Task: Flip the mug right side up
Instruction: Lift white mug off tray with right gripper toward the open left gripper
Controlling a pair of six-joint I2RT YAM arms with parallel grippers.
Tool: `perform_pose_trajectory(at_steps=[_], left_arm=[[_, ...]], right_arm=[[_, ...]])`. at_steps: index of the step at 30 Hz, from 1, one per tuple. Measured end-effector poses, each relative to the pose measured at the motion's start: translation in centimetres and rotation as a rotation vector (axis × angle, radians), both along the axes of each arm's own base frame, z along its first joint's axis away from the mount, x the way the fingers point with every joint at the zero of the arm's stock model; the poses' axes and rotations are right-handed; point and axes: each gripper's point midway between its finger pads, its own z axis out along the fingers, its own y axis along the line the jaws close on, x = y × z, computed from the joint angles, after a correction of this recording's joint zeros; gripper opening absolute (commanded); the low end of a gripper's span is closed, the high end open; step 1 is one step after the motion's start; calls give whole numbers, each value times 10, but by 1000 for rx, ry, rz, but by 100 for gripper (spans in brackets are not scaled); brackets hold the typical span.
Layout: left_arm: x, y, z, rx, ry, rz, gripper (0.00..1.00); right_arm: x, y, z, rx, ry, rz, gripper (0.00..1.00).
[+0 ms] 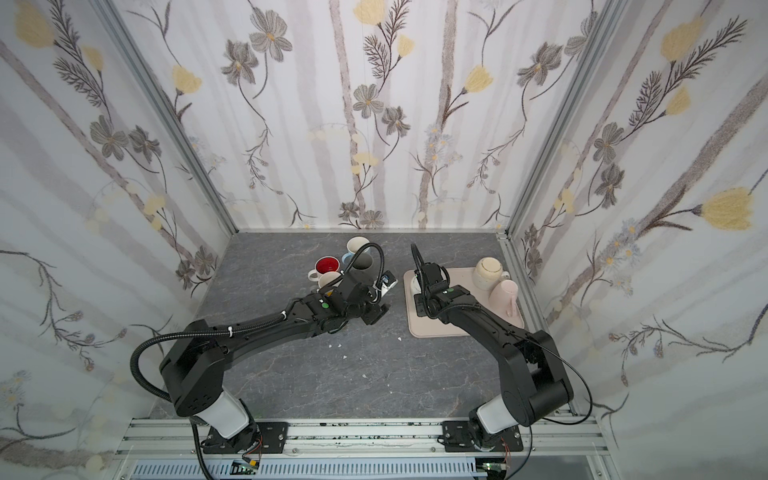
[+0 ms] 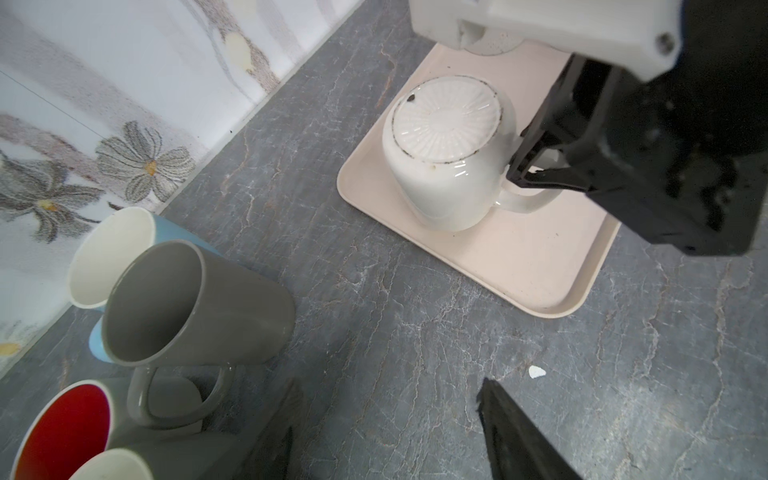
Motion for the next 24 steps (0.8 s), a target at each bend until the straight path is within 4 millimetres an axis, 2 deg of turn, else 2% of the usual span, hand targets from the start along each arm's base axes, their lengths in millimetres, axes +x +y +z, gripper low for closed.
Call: perform_pose_trajectory(at_steps=[4,8,16,19,24], left_arm=[[-2,7,14,-41,-37,22,69],[-6,15,32,-108,-81,37,77],[-15,35,75,-265,-176,63,82],[-13,48,90,-340,-202,92,84],[-5,77,99,-493,-177,145,86]], right_arm=[[-3,-1,21,35,-69,0,0],[-7,1,46,104,-158,9,0],[-12,23,98,296,-310,86,0],[-16,34,119,371,-362,141,0],[-21,51,149,489,-432,216,0]])
